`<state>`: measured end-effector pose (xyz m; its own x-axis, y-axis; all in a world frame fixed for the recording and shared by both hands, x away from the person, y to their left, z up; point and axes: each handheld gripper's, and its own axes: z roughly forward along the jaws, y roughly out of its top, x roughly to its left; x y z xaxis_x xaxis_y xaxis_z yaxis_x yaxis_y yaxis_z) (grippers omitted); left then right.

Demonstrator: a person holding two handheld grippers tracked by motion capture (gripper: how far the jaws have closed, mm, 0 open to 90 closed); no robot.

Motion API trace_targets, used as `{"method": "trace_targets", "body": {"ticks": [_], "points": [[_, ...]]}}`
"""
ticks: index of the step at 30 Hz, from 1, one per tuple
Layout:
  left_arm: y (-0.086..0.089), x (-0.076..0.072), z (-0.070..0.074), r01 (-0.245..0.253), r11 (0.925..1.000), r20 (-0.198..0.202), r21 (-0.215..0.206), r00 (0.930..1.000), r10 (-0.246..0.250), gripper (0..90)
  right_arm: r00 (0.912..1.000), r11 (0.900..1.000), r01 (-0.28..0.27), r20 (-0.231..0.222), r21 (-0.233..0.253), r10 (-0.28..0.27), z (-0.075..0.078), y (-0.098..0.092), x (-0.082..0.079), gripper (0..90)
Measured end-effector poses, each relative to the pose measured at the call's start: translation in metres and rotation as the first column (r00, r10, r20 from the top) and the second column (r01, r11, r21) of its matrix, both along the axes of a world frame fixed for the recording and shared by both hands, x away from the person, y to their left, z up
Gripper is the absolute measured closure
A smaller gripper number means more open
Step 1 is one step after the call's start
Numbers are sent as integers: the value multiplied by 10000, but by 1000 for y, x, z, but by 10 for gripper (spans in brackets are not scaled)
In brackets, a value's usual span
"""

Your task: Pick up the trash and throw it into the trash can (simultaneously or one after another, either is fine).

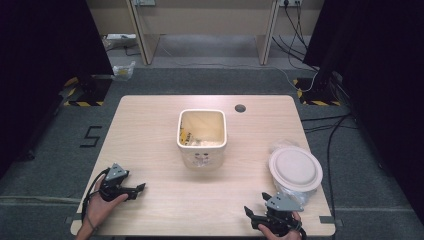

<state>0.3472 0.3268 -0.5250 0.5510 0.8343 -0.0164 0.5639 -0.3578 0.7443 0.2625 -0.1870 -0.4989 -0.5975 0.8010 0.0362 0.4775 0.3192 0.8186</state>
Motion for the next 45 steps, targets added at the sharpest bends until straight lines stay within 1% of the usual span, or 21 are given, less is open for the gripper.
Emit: {"method": "trace_targets", "body": {"ticks": [2,7,10,14,18,21,24,25,26,27,28,30,33,34,36,37,38,39,40,41,45], "points": [[0,0,0,-1,10000,2,-3,10000,1,132,10000,10000,44,-28,2,-44,2,0,-1,219],[0,0,0,8,10000,0,7,10000,-8,132,9998,10000,45,173,44,-45,7,-2,-3,226],[0,0,0,9,10000,1,1,10000,-9,132,9995,9994,236,219,243,-241,14,-5,-5,227],[0,0,0,-2,10000,1,-8,10000,2,132,9989,9993,306,340,210,-313,18,-10,-4,241],[0,0,0,9,10000,-32,-1,10000,-9,132,9969,9980,551,537,309,-567,27,-19,-3,242],[0,0,0,3,10000,-12,-1,10000,-3,132,9959,9972,687,570,290,-703,30,-23,-1,242],[0,0,0,1,10000,-7,-4,10000,-1,132,9930,9948,974,644,312,-992,35,-33,6,242],[0,0,0,1,10000,-7,-4,10000,-1,132,9930,9948,974,644,312,-992,35,-33,6,242],[0,0,0,15,10000,-18,-3,10000,-15,132,9912,9931,1125,666,342,-1146,39,-38,9,242],[0,0,0,15,10000,-16,-2,10000,-15,132,9912,9931,1125,666,342,-1146,39,-38,9,242],[0,0,0,19,10000,-24,13,10000,-19,132,9903,9928,1173,716,245,-1187,41,-42,11,242],[0,0,0,-1,10000,-9,0,10000,1,132,9864,9896,1395,832,351,-1420,46,-51,17,242],[0,0,0,2,10000,-12,-8,10000,-2,132,9843,9882,1511,881,258,-1528,50,-55,21,242],[0,0,0,5,10000,-10,-10,10000,-5,132,9812,9849,1722,846,190,-1732,55,-61,29,242],[0,0,0,8,10000,-11,-6,10000,-8,132,9774,9805,1960,780,155,-1966,60,-64,36,239],[0,0,0,8,10000,-11,-6,10000,-8,132,9774,9805,1960,780,155,-1966,60,-64,36,239],[0,0,0,10,10000,-17,-15,10000,-10,131,9751,9784,2067,814,53,-2065,64,-67,44,239],[0,0,0,10,10000,-17,-15,10000,-10,132,9751,9784,2067,814,53,-2065,64,-67,44,239],[0,0,0,-5,10000,-23,-19,10000,5,132,9739,9771,2126,836,-92,-2111,67,-68,52,238],[0,0,0,4,10000,-16,-8,10000,-4,132,9739,9771,2126,836,-92,-2111,67,-68,52,238],[0,0,0,17,10000,-20,-5,10000,-17,132,9721,9751,2217,813,-99,-2202,70,-69,62,238]]}}
